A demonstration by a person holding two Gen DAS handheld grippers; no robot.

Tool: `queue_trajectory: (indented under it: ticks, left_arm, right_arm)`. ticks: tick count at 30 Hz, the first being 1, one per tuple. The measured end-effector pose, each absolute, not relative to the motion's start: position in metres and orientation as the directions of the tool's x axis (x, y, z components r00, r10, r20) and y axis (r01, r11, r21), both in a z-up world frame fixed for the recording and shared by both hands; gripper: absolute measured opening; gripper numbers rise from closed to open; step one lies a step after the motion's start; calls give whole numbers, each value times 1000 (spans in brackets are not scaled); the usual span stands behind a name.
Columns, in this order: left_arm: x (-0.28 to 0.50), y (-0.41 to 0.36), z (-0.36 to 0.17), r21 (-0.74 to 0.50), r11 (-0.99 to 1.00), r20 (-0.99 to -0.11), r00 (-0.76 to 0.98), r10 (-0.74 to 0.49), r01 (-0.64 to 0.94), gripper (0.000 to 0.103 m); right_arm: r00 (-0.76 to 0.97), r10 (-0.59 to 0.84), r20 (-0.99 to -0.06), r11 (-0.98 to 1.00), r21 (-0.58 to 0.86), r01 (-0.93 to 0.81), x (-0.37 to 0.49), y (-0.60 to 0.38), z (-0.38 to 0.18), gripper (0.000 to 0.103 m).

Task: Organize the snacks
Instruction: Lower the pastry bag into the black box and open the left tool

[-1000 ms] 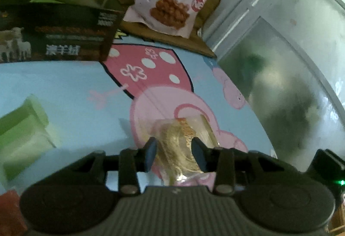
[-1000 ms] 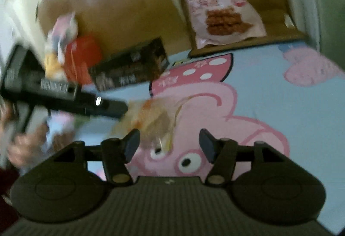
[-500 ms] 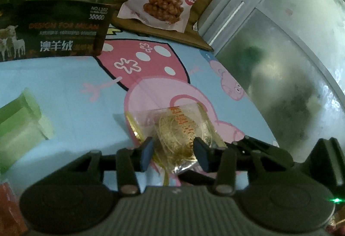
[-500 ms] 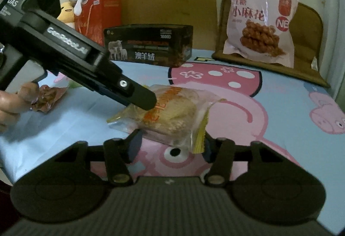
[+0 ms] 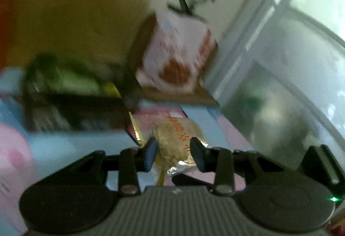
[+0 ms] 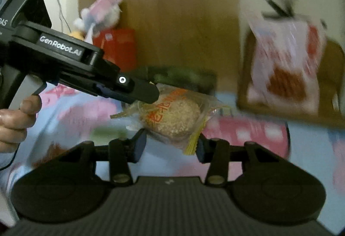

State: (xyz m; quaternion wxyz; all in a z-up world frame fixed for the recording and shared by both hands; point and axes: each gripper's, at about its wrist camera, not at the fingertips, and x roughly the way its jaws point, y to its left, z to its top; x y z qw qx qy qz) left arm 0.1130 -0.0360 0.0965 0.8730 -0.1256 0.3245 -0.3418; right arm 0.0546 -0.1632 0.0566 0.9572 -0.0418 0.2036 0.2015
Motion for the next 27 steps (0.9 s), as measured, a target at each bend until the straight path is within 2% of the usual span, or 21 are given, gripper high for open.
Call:
queue_trajectory:
  ticks: [5, 12, 14, 17, 21, 27]
  left_arm:
    - [167, -3, 124, -380, 813, -478, 659, -581, 442, 34]
    - [241, 24, 98, -309, 912, -598, 691, -407, 271, 36]
    - [250, 26, 92, -276, 931, -622, 695, -361, 237, 42]
    - [243, 34, 96, -274, 932, -598, 717, -358, 237, 50]
    - [218, 46, 108, -283, 925, -549, 748, -374, 255, 50]
    - [165, 57, 111, -295, 911, -524, 748, -407, 288, 50]
  right_arm:
    - [840, 394, -374, 891, -71, -449, 125, -125, 79, 49]
    - [767, 392, -508, 853, -113, -510, 212, -77, 71, 48]
    - [766, 386, -514, 843, -139, -519, 220, -66, 68, 48]
    - [757, 418, -502, 838, -107, -535, 223, -61, 71, 49]
    - [766, 445, -463, 851, -46, -523, 209, -71, 76, 49]
    - [798, 455, -395, 883, 87, -461, 169, -109, 78, 49]
